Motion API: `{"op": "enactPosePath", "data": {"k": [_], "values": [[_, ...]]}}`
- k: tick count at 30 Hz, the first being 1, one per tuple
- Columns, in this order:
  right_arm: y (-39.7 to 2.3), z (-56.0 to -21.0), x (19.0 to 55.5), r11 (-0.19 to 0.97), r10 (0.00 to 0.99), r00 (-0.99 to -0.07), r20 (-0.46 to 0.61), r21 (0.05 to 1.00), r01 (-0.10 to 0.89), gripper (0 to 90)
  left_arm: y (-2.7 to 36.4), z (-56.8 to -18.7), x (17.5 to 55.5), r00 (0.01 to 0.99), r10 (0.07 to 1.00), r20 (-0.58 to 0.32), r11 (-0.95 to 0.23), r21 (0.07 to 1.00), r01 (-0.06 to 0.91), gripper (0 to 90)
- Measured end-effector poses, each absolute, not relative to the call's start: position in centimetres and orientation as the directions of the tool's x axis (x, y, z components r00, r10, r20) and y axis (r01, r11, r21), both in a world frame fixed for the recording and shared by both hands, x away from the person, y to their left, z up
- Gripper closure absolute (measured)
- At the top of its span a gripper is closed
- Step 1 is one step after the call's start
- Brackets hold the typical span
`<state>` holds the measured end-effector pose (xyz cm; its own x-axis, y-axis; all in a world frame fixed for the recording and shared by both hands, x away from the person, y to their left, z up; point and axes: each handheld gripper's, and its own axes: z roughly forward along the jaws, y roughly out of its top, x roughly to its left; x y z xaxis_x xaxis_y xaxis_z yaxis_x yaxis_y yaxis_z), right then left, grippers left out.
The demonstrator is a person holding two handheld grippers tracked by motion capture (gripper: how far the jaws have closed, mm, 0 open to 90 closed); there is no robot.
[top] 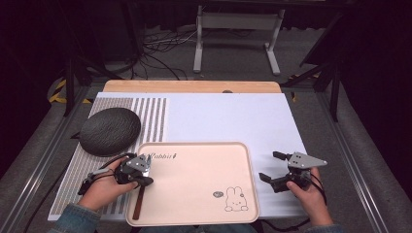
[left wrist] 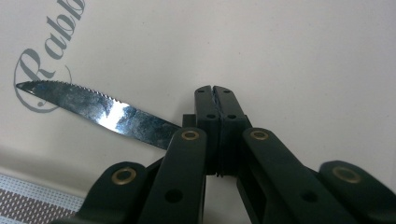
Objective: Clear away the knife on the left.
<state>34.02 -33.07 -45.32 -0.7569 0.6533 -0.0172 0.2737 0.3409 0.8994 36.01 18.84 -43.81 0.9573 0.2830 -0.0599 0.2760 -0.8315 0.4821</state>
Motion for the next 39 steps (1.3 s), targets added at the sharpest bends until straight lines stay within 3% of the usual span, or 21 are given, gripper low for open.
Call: {"op": "enactPosePath", "data": {"k": [7,14,17,20,21,28,39], "values": [[-33.1,-45.3,34.0,0.342,0.654,-0.757,-0.018,0.899,0.274,2.1,18.8,-43.7,35.9,0.957,0.286,-0.053,-0.834,0.479,0.276,89.9],[-33.0,-45.3,33.9,0.338,0.658,-0.753,-0.019,0.901,0.273,2.1,19.0,-41.9,35.7,0.956,0.292,-0.031,-0.795,0.548,0.260,76.1],[-33.0,-45.2,33.8,0.339,0.657,-0.754,-0.026,0.903,0.264,2.1,19.2,-41.2,35.6,0.948,0.318,-0.017,-0.769,0.580,0.269,66.0],[-33.0,-45.1,33.7,0.331,0.661,-0.750,-0.029,0.908,0.257,2.1,19.5,-40.8,35.5,0.938,0.347,-0.011,-0.747,0.601,0.284,49.9],[-33.1,-45.1,33.7,0.328,0.662,-0.749,-0.027,0.909,0.257,2.1,19.7,-40.5,35.5,0.931,0.365,0.000,-0.733,0.616,0.288,49.9],[-33.2,-44.8,33.5,0.318,0.667,-0.744,-0.032,0.916,0.246,2.1,20.6,-39.7,35.4,0.904,0.428,0.001,-0.639,0.707,0.302,22.3],[-33.3,-44.4,33.2,0.305,0.673,-0.738,-0.041,0.925,0.226,2.0,23.2,-39.0,34.7,0.848,0.529,0.031,-0.484,0.832,0.272,6.9]]}}
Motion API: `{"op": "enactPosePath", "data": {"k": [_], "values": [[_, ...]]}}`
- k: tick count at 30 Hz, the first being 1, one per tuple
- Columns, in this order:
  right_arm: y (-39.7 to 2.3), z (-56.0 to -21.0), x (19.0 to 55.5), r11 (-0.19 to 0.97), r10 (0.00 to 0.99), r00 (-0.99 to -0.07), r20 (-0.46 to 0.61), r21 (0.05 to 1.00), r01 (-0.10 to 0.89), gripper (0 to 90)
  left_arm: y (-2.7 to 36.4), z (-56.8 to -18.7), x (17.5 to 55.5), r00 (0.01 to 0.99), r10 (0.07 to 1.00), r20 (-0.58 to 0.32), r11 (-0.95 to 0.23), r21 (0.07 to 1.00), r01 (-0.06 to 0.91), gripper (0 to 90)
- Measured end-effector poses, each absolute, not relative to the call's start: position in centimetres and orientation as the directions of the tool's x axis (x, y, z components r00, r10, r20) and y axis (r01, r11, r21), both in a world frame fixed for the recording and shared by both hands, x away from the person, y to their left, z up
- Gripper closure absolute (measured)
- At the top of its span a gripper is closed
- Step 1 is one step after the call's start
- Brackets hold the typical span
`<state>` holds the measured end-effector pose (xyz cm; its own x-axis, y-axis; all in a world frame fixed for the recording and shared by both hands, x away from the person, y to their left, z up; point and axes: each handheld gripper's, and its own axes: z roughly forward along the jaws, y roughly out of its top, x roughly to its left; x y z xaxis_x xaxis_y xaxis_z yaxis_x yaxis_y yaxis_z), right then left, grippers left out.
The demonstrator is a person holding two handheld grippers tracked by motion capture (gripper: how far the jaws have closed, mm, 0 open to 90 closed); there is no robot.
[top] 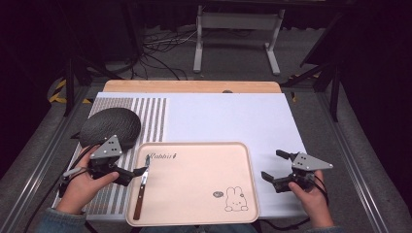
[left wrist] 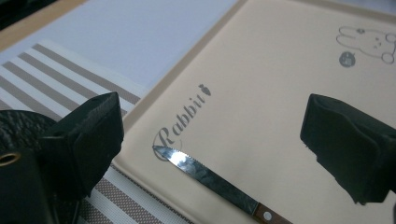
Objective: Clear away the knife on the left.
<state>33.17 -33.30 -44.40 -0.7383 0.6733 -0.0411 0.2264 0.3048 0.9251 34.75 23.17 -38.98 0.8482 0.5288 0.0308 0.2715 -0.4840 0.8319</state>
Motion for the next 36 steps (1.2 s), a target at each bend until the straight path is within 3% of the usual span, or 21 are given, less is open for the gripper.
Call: {"op": "enactPosePath", "data": {"k": [16,26,36], "values": [[-33.7,-43.9,32.6,0.274,0.684,-0.729,-0.041,0.940,0.204,1.9,27.9,-40.6,32.4,0.747,0.665,0.023,-0.267,0.941,0.208,3.5],[-34.2,-43.8,32.3,0.263,0.691,-0.722,-0.042,0.945,0.197,1.8,29.7,-42.2,31.2,0.748,0.663,0.037,-0.224,0.963,0.151,3.0],[-34.8,-43.9,31.8,0.249,0.697,-0.716,-0.042,0.950,0.188,1.8,30.7,-44.3,31.4,0.758,0.652,0.012,-0.210,0.964,0.165,2.3]]}}
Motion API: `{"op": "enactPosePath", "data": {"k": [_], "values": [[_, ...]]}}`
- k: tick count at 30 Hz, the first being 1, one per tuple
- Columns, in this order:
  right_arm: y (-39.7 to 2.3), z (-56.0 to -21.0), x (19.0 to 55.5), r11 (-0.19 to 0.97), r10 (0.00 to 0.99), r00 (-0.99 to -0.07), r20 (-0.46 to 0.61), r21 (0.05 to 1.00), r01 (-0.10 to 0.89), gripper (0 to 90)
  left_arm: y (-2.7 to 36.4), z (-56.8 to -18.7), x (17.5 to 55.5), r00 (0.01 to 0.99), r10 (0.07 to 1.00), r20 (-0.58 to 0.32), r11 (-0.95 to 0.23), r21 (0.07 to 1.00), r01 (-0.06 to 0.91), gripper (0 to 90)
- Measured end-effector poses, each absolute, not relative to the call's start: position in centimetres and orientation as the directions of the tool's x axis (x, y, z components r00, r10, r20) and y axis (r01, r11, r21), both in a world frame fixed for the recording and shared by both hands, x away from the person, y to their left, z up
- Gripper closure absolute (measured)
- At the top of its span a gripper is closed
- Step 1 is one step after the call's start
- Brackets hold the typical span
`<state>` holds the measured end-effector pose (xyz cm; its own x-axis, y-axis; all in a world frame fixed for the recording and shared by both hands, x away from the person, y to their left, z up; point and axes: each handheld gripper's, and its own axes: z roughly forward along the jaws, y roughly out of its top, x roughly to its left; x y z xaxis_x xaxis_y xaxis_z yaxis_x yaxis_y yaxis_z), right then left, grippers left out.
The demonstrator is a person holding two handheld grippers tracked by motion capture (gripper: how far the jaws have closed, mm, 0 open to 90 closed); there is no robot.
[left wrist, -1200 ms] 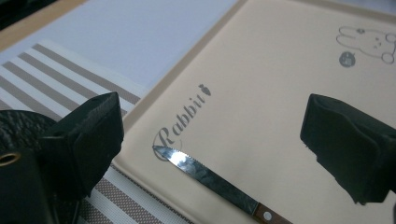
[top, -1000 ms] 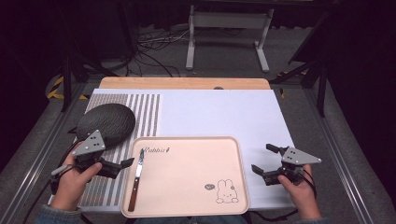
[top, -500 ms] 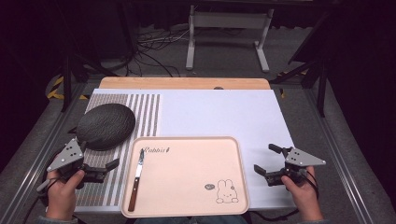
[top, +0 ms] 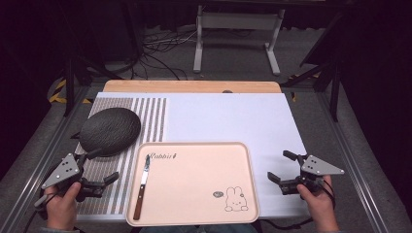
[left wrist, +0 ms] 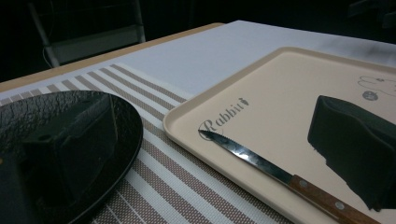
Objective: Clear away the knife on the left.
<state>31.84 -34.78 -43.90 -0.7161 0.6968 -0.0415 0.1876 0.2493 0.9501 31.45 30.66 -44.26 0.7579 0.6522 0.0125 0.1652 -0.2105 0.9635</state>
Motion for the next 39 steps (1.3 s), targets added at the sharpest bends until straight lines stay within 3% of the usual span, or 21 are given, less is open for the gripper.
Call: {"op": "enactPosePath", "data": {"k": [14,39], "values": [[-35.7,-44.3,31.6,0.232,0.707,-0.707,-0.028,0.953,0.194,1.8,31.2,-46.4,31.4,0.779,0.625,-0.047,-0.184,0.961,0.205,2.3],[-35.8,-45.0,31.8,0.222,0.713,-0.701,0.003,0.948,0.229,1.7,31.4,-46.5,30.9,0.775,0.631,-0.039,-0.192,0.960,0.205,1.8]]}}
